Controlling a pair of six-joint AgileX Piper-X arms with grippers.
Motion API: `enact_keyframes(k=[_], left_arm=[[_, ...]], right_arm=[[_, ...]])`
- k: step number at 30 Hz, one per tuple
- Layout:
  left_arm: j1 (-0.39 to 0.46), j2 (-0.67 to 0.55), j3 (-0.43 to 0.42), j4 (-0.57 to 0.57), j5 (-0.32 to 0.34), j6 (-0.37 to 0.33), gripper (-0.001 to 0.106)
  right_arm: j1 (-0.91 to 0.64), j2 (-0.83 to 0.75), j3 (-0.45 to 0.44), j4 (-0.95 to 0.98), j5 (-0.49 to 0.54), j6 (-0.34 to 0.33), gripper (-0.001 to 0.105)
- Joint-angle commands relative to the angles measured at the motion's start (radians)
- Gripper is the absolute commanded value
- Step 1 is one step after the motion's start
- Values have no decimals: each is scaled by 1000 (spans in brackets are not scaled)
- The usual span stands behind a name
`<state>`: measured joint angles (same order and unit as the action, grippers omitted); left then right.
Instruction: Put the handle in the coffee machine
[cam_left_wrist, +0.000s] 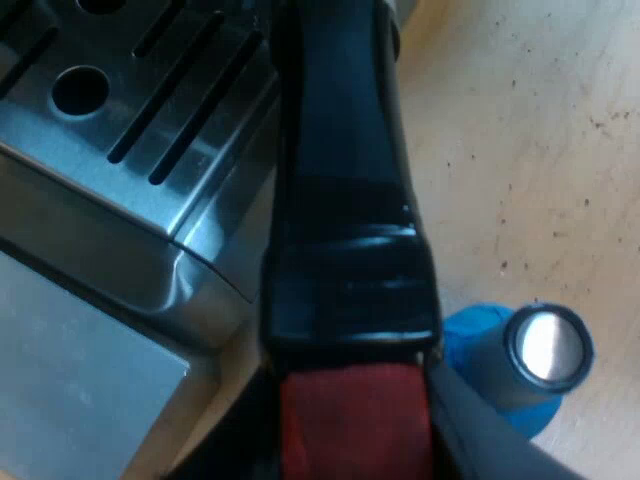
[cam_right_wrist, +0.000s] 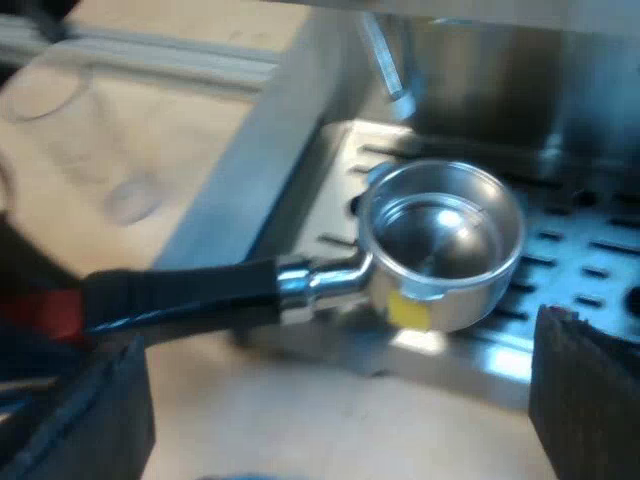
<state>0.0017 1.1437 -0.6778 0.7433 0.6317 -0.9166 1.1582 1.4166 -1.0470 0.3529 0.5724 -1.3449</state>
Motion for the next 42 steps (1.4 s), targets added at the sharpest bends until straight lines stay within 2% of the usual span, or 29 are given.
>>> enact_keyframes(k=[1, 5, 8, 13, 15, 16, 24, 28, 32, 36, 42], left_arm=[[-2, 4, -17, -72, 59, -46, 1], [-2, 22, -30, -65, 78, -57, 1], [-2, 25, -43, -67, 85, -91, 1], [-2, 25, -76, -77, 100, -98, 1], [-2, 25, -76, -80, 100, -98, 1], [-2, 25, -76, -84, 100, -98, 1], [-2, 55, -76, -144, 100, -117, 1], [-2, 63, -76, -179, 85, -118, 1], [-2, 63, -76, -196, 80, -118, 1], [-2, 63, -76, -220, 73, -141, 1], [-2, 63, -76, -252, 53, -163, 1]], right_arm=[[19, 25, 27, -83, 111, 6, 77], [29, 35, 92, -234, 185, 17, 69], [28, 45, 155, -378, 227, -9, 68], [28, 131, 227, -711, 250, -222, 67], [28, 158, 230, -779, 274, -266, 67], [28, 193, 230, -850, 303, -331, 67], [28, 330, 230, -1193, 319, -460, 67], [26, 345, 230, -1209, 372, -477, 67], [9, 345, 230, -1209, 374, -477, 67], [-14, 345, 230, -1209, 381, -470, 63], [-32, 345, 228, -1209, 381, -461, 63]])
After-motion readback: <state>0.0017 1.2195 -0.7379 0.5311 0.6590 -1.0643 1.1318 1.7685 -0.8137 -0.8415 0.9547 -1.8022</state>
